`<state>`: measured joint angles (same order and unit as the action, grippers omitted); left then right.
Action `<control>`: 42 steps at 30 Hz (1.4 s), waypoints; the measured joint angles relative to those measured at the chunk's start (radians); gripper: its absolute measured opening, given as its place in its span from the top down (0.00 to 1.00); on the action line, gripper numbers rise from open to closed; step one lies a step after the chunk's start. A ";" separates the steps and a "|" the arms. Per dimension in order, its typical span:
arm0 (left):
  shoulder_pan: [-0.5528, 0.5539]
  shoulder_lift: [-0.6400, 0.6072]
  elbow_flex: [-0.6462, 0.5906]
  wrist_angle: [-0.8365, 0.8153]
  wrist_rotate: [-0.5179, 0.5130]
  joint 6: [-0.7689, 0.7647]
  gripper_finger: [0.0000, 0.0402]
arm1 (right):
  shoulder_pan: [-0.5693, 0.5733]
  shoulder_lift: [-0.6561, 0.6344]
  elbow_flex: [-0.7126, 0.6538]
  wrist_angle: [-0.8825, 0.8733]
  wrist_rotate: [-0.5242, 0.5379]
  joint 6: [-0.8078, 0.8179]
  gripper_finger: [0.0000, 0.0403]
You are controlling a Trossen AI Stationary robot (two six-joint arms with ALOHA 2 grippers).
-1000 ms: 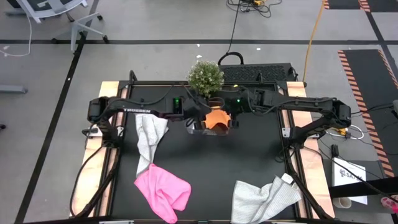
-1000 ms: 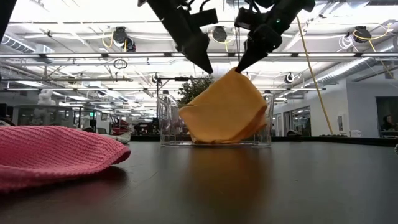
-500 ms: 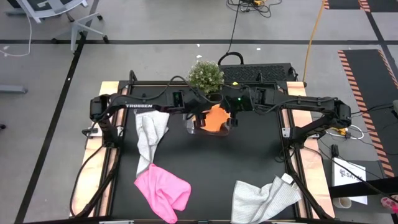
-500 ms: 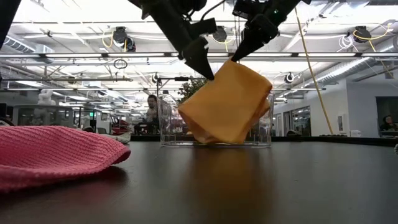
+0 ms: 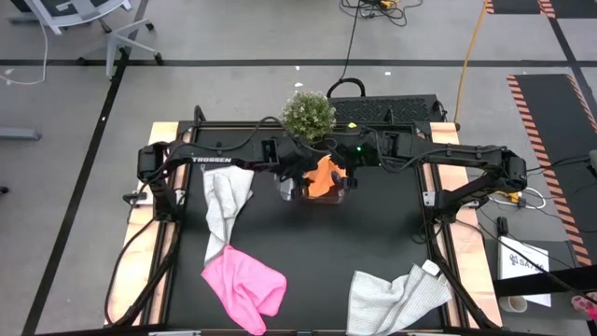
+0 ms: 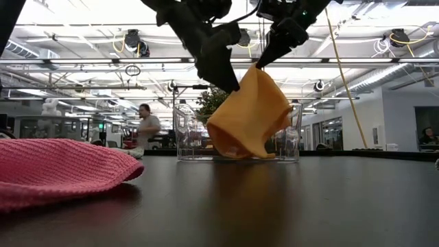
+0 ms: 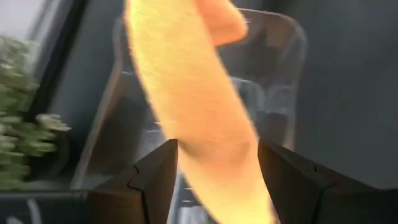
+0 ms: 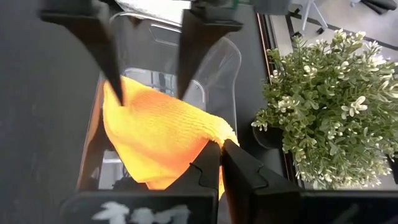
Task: Fold microfiber towels
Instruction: Put the orange microfiber towel into the transparent bin
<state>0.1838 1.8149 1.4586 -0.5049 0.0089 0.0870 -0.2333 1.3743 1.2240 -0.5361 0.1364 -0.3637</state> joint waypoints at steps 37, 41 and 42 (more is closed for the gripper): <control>-0.036 0.032 -0.109 0.112 -0.160 -0.252 0.48 | 0.000 -0.030 0.001 0.009 0.001 0.034 1.00; -0.036 0.032 -0.109 0.116 -0.174 -0.258 0.70 | 0.000 -0.030 0.001 0.009 0.001 0.036 1.00; -0.036 0.032 -0.109 0.116 -0.168 -0.258 0.79 | 0.000 -0.030 0.001 0.009 0.002 0.037 1.00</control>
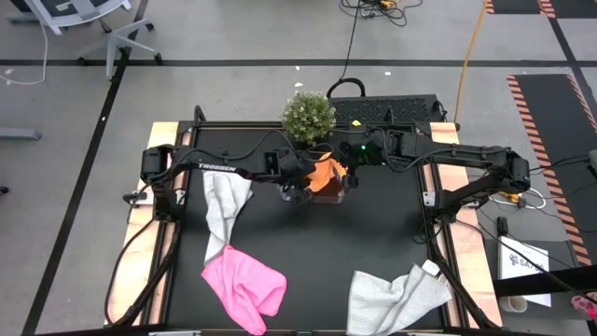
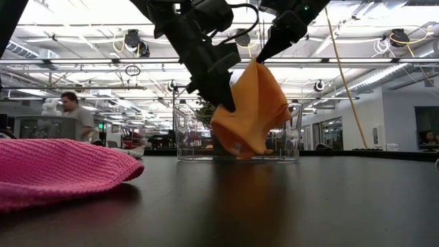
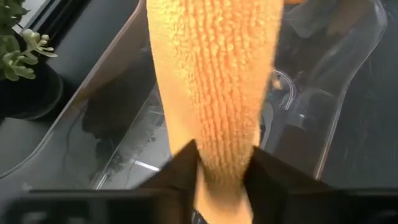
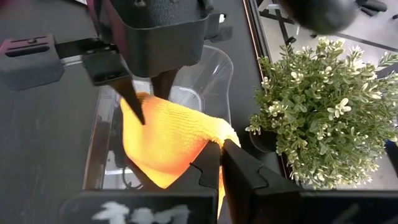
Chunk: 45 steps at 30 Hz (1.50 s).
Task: Fold microfiber towels
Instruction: Put the orange microfiber towel into the transparent bin
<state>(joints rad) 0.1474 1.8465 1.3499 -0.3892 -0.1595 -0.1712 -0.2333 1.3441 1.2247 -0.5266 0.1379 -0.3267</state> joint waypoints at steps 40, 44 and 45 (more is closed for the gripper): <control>0.126 -0.185 0.001 -0.178 -0.048 0.240 0.99 | -0.146 0.001 -0.124 0.064 -0.001 -0.265 1.00; 0.103 -0.185 0.001 -0.210 -0.042 0.237 0.99 | -0.145 0.001 -0.145 0.084 0.033 -0.303 1.00; 0.098 -0.184 0.001 -0.212 -0.040 0.237 0.99 | -0.145 0.001 -0.147 0.090 0.035 -0.308 1.00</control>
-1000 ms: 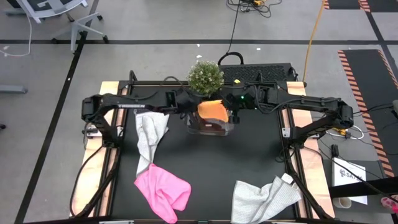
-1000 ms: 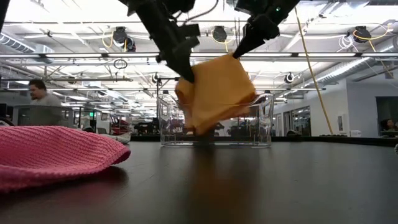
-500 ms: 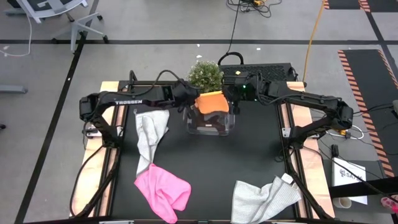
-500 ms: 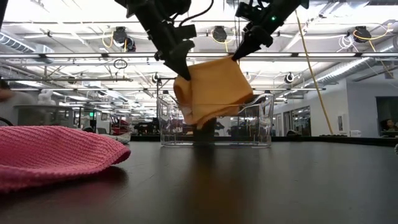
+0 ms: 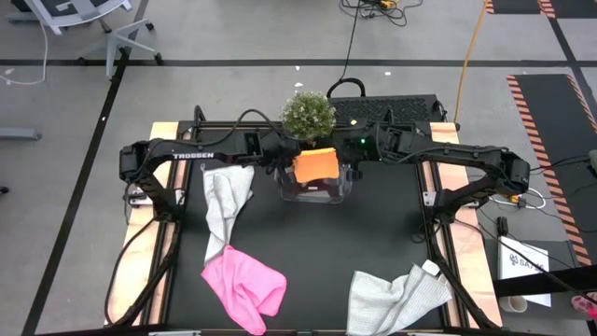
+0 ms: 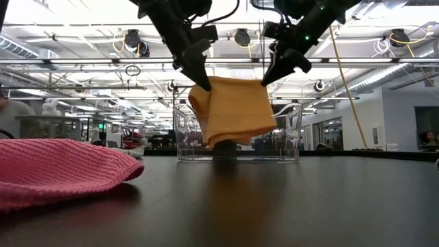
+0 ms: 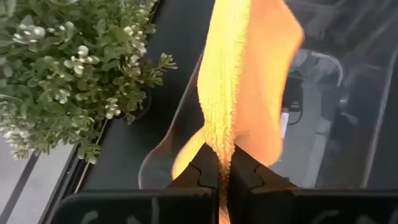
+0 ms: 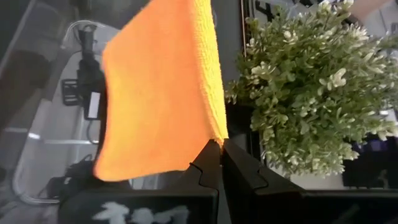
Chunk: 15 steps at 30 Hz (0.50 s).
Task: Fold microfiber towels
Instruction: Put the orange microfiber towel into the transparent bin
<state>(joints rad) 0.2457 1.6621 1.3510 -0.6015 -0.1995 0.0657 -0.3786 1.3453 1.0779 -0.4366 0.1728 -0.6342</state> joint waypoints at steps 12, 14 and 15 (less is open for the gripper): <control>0.020 0.000 0.000 0.013 -0.058 0.071 0.99 | -0.024 0.000 0.000 0.064 0.054 -0.094 1.00; 0.029 0.000 0.000 0.018 -0.058 0.079 0.99 | -0.034 0.000 0.000 0.076 0.055 -0.118 1.00; 0.033 0.000 0.000 0.024 -0.057 0.080 0.99 | -0.040 0.000 0.000 0.077 0.055 -0.124 1.00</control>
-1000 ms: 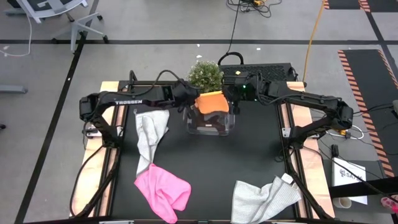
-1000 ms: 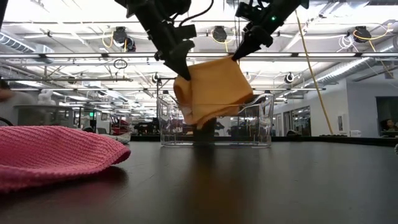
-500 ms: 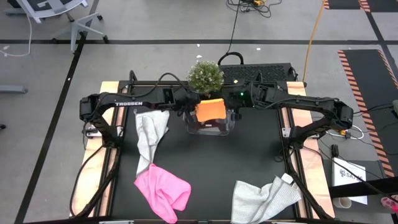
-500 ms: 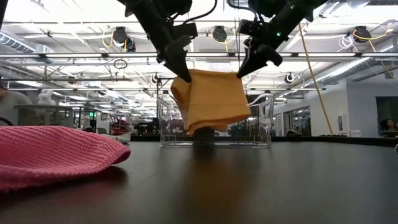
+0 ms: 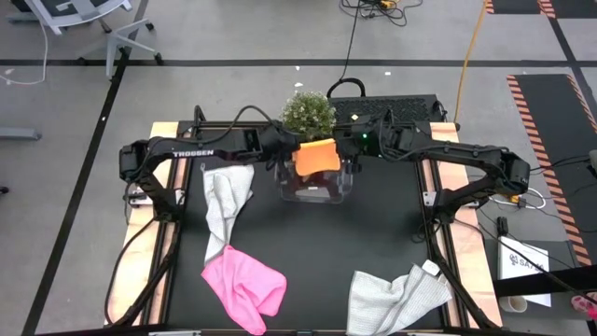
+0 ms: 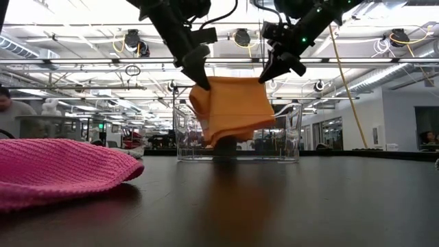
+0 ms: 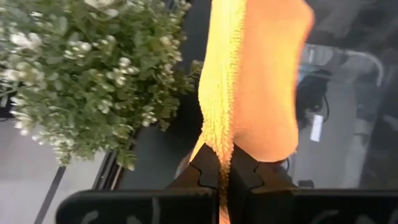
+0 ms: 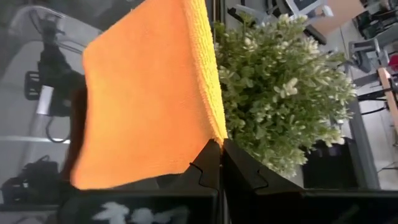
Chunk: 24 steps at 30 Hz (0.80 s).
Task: Fold microfiber towels
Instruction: Put the orange microfiber towel into the transparent bin
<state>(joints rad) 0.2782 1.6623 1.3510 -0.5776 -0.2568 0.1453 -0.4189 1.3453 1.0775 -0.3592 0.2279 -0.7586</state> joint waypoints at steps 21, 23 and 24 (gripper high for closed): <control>-0.078 0.099 -0.003 -0.065 0.089 -0.052 0.99 | 0.021 -0.002 -0.167 0.002 0.018 0.092 1.00; -0.084 0.089 -0.003 -0.047 0.089 -0.057 0.99 | 0.022 -0.002 -0.168 0.005 0.009 0.100 1.00; -0.087 0.087 -0.001 -0.028 0.087 -0.060 0.99 | 0.020 -0.002 -0.168 0.012 0.011 0.110 1.00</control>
<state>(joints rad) 0.1917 1.7496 1.3503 -0.6051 -0.1694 0.0854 -0.3991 1.3434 0.9092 -0.3467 0.2389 -0.6489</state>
